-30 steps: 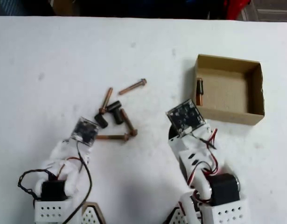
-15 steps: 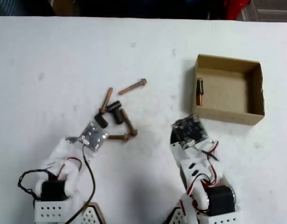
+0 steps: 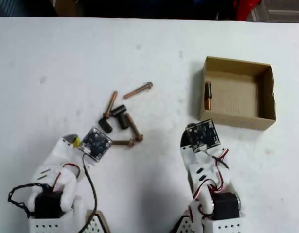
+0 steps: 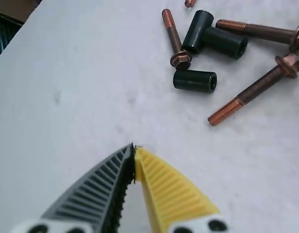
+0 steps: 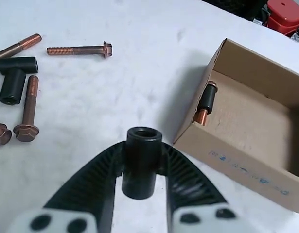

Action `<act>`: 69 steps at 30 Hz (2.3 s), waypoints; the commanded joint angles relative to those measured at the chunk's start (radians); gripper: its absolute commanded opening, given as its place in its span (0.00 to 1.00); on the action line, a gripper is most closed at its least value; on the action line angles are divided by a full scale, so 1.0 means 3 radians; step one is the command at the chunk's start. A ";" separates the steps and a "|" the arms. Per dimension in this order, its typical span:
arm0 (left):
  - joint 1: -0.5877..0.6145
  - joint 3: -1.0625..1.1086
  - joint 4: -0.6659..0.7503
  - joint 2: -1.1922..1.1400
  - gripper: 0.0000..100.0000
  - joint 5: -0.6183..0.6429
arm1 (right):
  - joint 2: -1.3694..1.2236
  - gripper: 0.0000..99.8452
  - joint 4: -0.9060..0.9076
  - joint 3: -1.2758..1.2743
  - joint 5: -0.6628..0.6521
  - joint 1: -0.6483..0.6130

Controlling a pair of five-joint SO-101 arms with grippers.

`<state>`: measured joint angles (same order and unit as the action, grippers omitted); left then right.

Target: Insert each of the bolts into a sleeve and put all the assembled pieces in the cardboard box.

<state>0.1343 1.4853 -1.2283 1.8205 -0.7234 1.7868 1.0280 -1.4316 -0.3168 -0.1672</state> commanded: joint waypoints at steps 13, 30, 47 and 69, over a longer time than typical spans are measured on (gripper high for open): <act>-0.0003 -0.0189 0.0102 0.0003 0.02 -0.0425 | 0.0049 0.02 -0.0514 -0.0317 0.0031 0.0003; -0.0192 -0.1381 0.0010 -0.1578 0.02 -0.0082 | 0.0049 0.02 -0.0580 -0.0430 0.0312 0.0156; -0.0826 -0.2690 0.0036 -0.3905 0.02 -0.0210 | 0.0049 0.02 -0.0724 -0.0532 0.0292 0.0171; -0.1373 -0.3166 0.0015 -0.5675 0.13 -0.0404 | 0.0054 0.02 -0.0826 -0.0517 0.0297 0.0662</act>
<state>-0.2478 0.5800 -1.2313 0.1496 -0.7848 1.7929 0.8071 -1.6003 -0.2325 0.0199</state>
